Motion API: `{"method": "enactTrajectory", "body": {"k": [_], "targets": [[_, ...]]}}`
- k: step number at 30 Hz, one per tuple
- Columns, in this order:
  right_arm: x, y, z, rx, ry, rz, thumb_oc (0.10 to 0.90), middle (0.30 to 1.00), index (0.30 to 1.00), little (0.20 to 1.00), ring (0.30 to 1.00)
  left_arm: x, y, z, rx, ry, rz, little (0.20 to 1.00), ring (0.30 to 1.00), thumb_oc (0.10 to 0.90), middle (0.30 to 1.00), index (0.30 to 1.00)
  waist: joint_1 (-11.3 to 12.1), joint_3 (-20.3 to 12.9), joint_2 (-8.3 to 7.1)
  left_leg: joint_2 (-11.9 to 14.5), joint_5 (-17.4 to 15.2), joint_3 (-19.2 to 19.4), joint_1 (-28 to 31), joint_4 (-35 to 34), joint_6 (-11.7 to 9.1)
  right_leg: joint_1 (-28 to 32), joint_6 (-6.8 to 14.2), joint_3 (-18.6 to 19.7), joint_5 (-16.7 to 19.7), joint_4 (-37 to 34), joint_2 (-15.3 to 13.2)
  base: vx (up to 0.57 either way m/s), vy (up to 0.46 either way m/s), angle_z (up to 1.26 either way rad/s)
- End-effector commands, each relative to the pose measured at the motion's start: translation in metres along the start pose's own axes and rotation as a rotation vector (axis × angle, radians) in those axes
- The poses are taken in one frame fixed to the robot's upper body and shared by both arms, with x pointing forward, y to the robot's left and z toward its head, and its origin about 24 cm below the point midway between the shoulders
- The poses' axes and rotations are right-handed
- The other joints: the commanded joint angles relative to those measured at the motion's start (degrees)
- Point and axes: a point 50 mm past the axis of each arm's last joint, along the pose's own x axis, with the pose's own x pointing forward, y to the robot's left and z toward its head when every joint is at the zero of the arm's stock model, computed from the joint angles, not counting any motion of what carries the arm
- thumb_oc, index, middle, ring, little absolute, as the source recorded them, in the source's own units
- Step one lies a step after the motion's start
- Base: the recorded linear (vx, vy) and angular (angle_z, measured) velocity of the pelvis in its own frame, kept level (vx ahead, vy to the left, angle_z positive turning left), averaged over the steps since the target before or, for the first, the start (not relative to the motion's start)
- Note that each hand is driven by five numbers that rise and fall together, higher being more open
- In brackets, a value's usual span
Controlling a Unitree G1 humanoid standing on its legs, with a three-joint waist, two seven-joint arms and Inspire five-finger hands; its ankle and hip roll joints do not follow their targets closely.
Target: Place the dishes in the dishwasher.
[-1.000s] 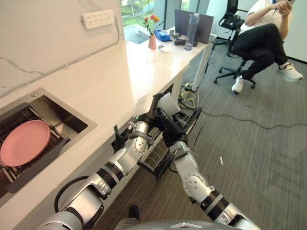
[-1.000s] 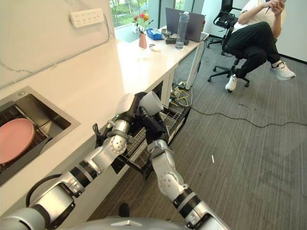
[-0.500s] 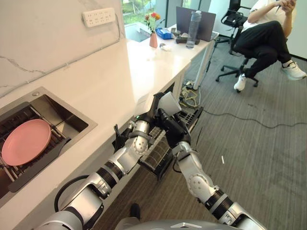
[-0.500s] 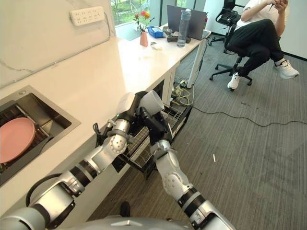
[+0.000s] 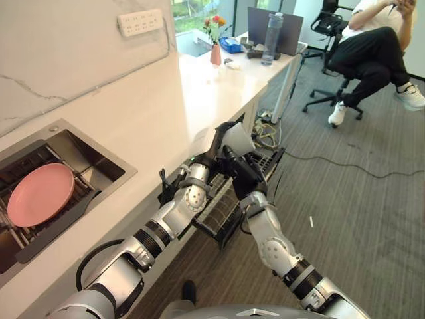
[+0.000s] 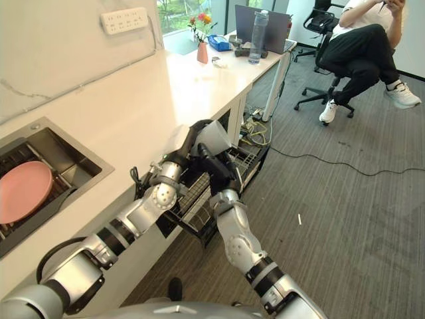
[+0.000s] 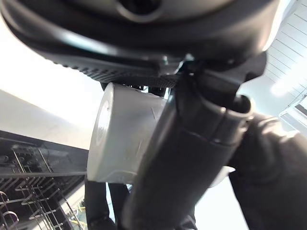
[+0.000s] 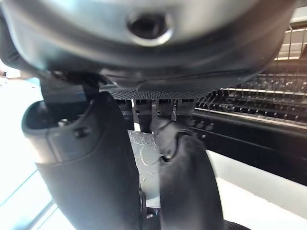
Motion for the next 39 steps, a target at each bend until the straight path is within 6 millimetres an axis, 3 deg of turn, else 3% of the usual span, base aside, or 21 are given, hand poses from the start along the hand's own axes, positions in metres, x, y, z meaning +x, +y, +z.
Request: {"method": "enactTrajectory", "body": {"k": [1, 6, 12, 13, 14, 17, 18, 19, 24, 28, 33, 34, 39], "targets": [[0.007, 0.097, 0.069, 0.195, -0.345, 0.358, 0.4, 0.3, 0.3, 0.3, 0.3, 0.022, 0.005, 0.063, -0.046, -0.303, -0.012, 0.9, 0.9, 0.8, 0.9, 0.9, 1.1, -1.7, 3.38, 0.5, -13.7, -0.9, 9.0, 0.6, 0.2, -2.3, 3.4, -0.6, -0.2, 0.7, -0.9, 0.0, 0.0, 0.0], [0.009, 0.085, 0.082, 0.22, -0.413, 0.285, 0.4, 0.3, 0.3, 0.3, 0.3, 0.005, -0.004, 0.045, -0.041, -0.254, -0.077, 0.9, 0.9, 0.8, 0.9, 0.9, 1.6, -1.5, 3.43, 0.5, -13.5, -1.1, 8.9, 0.6, 0.1, -2.5, 3.4, -1.0, -0.5, 0.7, -0.9, -0.01, -0.002, 0.01], [0.022, 0.033, 0.075, 0.01, -0.351, 0.117, 0.4, 0.3, 0.3, 0.3, 0.3, -0.028, -0.013, -0.001, -0.047, -0.105, -0.176, 0.9, 0.9, 0.8, 0.9, 0.9, 2.3, -0.8, 3.06, 0.4, -13.3, -1.2, 8.4, 0.6, 0.1, -2.8, 3.4, -1.5, -0.4, 0.8, -1.0, 0.0, 0.0, 0.0], [0.022, 0.033, 0.074, 0.009, -0.348, 0.116, 0.4, 0.3, 0.3, 0.3, 0.3, -0.029, -0.013, -0.001, -0.048, -0.104, -0.177, 0.9, 0.9, 0.8, 0.9, 0.9, 2.2, -0.9, 3.06, 0.4, -13.3, -1.2, 8.4, 0.6, 0.1, -2.7, 3.4, -1.5, -0.4, 0.8, -1.0, 0.0, 0.0, 0.0], [0.023, 0.014, 0.073, -0.058, -0.325, 0.074, 0.4, 0.3, 0.3, 0.3, 0.3, -0.045, -0.01, -0.018, -0.068, -0.042, -0.196, 0.9, 0.9, 0.8, 0.9, 0.9, 2.7, -0.6, 2.95, 0.4, -13.2, -1.3, 8.2, 0.6, 0.1, -2.8, 3.4, -1.8, -0.4, 0.8, -1.0, 0.0, 0.0, 0.0], [0.023, -0.017, 0.074, -0.157, -0.288, -0.002, 0.4, 0.3, 0.3, 0.3, 0.3, -0.081, -0.002, -0.047, -0.155, 0.094, -0.222, 0.9, 0.9, 0.8, 0.9, 0.9, 3.7, -0.2, 2.67, 0.3, -12.9, -1.8, 7.8, 0.6, 0.0, -2.9, 3.5, -2.6, -0.3, 0.9, -1.1, -0.03, -0.006, 0.04], [0.021, -0.036, 0.071, -0.204, -0.251, -0.054, 0.4, 0.3, 0.3, 0.3, 0.3, -0.107, 0.001, -0.063, -0.261, 0.203, -0.242, 0.9, 0.9, 0.8, 0.9, 0.9, 4.3, -0.1, 2.46, 0.3, -12.8, -2.2, 7.4, 0.6, 0.0, -2.9, 3.5, -3.2, -0.4, 1.0, -1.2, -0.03, -0.009, 0.09], [0.021, -0.036, 0.071, -0.204, -0.251, -0.054, 0.4, 0.3, 0.3, 0.3, 0.3, -0.107, 0.002, -0.063, -0.261, 0.203, -0.242, 0.9, 0.9, 0.8, 0.9, 0.9, 4.2, -0.2, 2.44, 0.3, -12.8, -2.2, 7.3, 0.6, 0.0, -2.9, 3.5, -3.2, -0.4, 1.0, -1.2, -0.03, -0.01, 0.14], [0.022, -0.074, 0.071, -0.34, -0.155, -0.159, 0.4, 0.3, 0.3, 0.3, 0.3, -0.158, -0.004, -0.101, -0.593, 0.508, -0.24, 0.9, 0.9, 0.8, 0.9, 0.9, 6.5, 0.7, 2.12, 0.0, -11.9, -4.6, 5.8, 0.6, -0.1, -3.1, 3.2, -5.7, -0.5, 1.4, -1.6, -0.04, -0.017, 0.25], [0.03, -0.091, 0.069, -0.513, -0.064, -0.185, 0.4, 0.3, 0.3, 0.3, 0.3, -0.187, -0.01, -0.121, -0.73, 0.67, -0.207, 0.9, 0.9, 0.8, 0.9, 0.9, 9.5, 1.3, 1.99, -0.5, -10.7, -7.4, 4.2, 0.6, -0.3, -3.0, 2.9, -8.6, -0.7, 1.6, -2.0, -0.03, -0.025, 0.39], [0.037, -0.091, 0.071, -0.626, -0.038, -0.186, 0.4, 0.3, 0.3, 0.3, 0.3, -0.209, -0.017, -0.134, -0.712, 0.775, -0.199, 0.9, 0.9, 0.8, 0.9, 0.9, 11.9, 2.0, 2.36, -0.9, -10.0, -9.7, 2.9, 0.6, -0.6, -2.6, 2.7, -11.1, -1.3, 2.0, -2.2, -0.02, -0.004, 0.36], [0.041, -0.094, 0.077, -0.7, -0.03, -0.207, 0.4, 0.3, 0.3, 0.3, 0.3, -0.218, -0.019, -0.14, -0.698, 0.824, -0.188, 0.9, 0.9, 0.8, 0.9, 0.9, 13.2, 2.5, 2.54, -1.2, -9.4, -10.9, 2.0, 0.6, -0.6, -2.8, 2.7, -12.4, -1.5, 2.3, -2.3, -0.03, -0.009, 0.31], [0.045, -0.101, 0.094, -0.908, -0.024, -0.229, 0.4, 0.3, 0.3, 0.3, 0.3, -0.233, -0.019, -0.149, -0.643, 0.885, -0.189, 0.9, 0.9, 0.8, 0.9, 0.9, 15.0, 3.2, 2.82, -1.6, -8.5, -12.6, 0.6, 0.6, -0.7, -3.0, 2.7, -14.3, -1.8, 2.6, -2.5, -0.02, 0.006, 0.35]]}}
